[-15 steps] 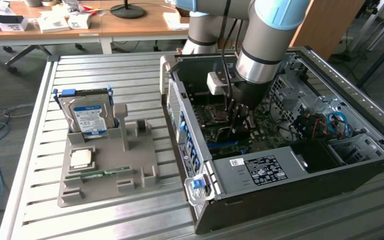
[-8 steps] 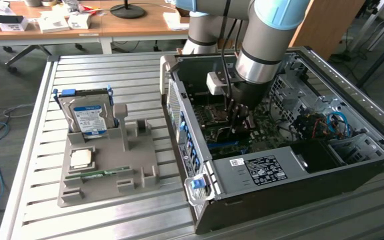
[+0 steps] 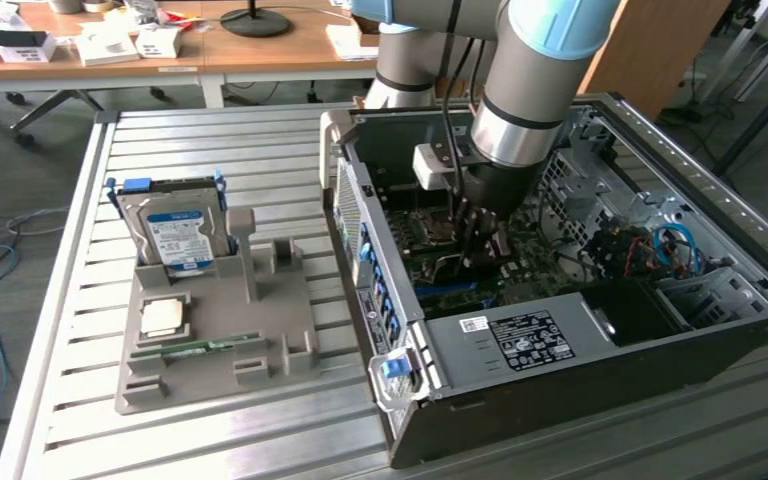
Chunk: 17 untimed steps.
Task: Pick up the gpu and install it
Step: 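Insert the gpu into the slot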
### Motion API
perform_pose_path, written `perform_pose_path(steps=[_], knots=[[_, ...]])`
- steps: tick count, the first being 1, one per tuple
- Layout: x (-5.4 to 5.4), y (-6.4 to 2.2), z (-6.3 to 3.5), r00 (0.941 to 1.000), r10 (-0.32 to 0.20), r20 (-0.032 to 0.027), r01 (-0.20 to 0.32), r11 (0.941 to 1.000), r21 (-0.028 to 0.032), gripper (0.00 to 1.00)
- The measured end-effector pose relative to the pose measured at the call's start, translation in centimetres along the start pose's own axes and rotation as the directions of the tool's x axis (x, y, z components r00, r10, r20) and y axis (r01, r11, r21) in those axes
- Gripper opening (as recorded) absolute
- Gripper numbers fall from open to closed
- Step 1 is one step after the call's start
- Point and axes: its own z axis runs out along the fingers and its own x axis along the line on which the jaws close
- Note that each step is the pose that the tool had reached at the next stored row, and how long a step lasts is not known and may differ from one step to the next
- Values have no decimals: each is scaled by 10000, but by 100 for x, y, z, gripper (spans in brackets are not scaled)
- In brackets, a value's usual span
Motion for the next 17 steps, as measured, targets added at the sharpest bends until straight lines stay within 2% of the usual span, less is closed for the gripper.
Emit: perform_pose_path(steps=[1, 2, 9, 17], knots=[[0, 0, 0, 10000, 0, -1, 0, 10000, 2, 27], [0, 0, 0, 10000, 0, 1, 0, 10000, 2, 34], [0, 0, -24, 10000, -1, 0, 1, 10000, 2, 34], [-3, 7, -307, 10000, -2, 2, 2, 10000, 11, 34]])
